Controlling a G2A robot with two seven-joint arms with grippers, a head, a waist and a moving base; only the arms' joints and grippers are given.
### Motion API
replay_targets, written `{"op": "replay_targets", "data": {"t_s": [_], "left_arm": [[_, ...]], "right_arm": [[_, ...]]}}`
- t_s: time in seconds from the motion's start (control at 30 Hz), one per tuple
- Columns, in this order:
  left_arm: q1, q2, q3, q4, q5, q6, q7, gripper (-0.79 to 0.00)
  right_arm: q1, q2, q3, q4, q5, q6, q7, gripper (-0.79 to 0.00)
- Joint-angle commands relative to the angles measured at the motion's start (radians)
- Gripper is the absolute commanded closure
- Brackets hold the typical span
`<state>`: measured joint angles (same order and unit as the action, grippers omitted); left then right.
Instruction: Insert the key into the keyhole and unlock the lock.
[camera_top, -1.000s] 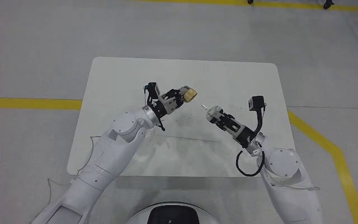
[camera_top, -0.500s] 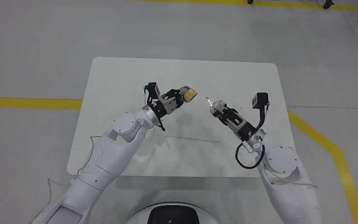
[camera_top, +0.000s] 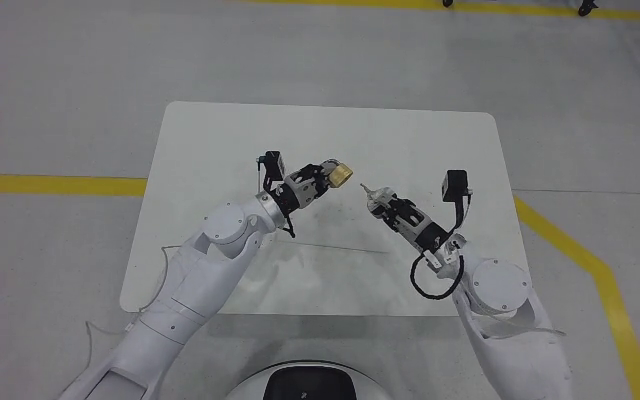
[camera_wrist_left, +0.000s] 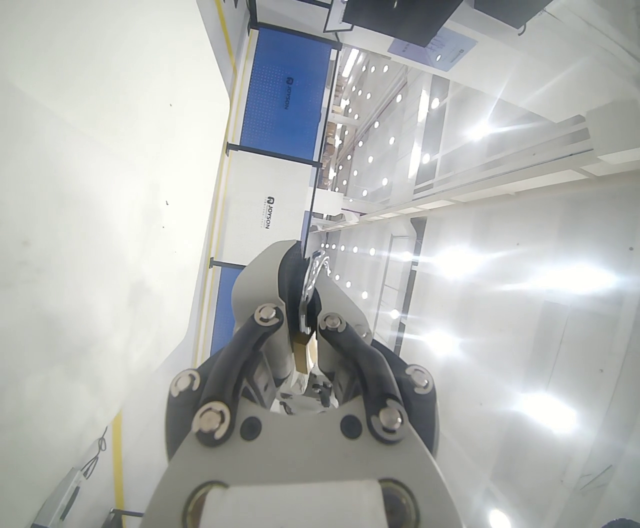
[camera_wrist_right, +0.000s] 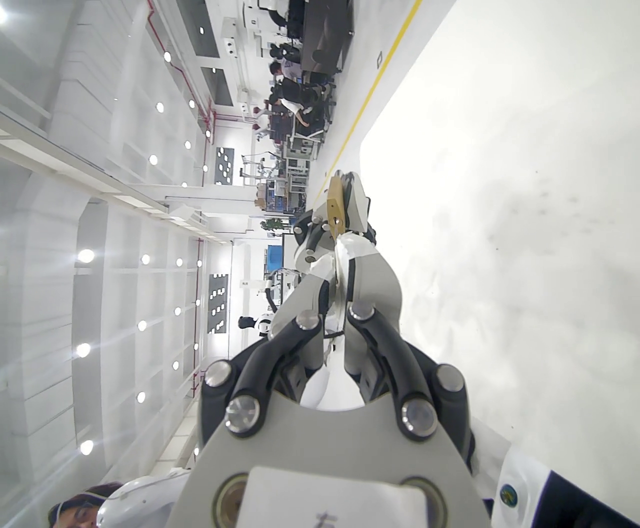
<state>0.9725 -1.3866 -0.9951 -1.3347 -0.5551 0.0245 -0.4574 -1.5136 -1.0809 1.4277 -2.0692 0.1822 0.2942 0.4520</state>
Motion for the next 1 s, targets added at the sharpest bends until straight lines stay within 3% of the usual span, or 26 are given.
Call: {"op": "replay_targets", "data": {"t_s": [0.0, 0.97], "left_arm": [[-0.001, -0.001, 0.002, 0.003, 0.001, 0.01, -0.003, 0.0], [0.001, -0.012, 0.009, 0.021, 0.031, 0.027, -0.082, 0.0]], "right_arm": [[-0.006, 0.0, -0.005, -0.018, -0.007, 0.027, 0.005, 0.0], [-0.016, -0.011, -0.017, -0.002, 0.041, 0.061, -0.054, 0.0]]}}
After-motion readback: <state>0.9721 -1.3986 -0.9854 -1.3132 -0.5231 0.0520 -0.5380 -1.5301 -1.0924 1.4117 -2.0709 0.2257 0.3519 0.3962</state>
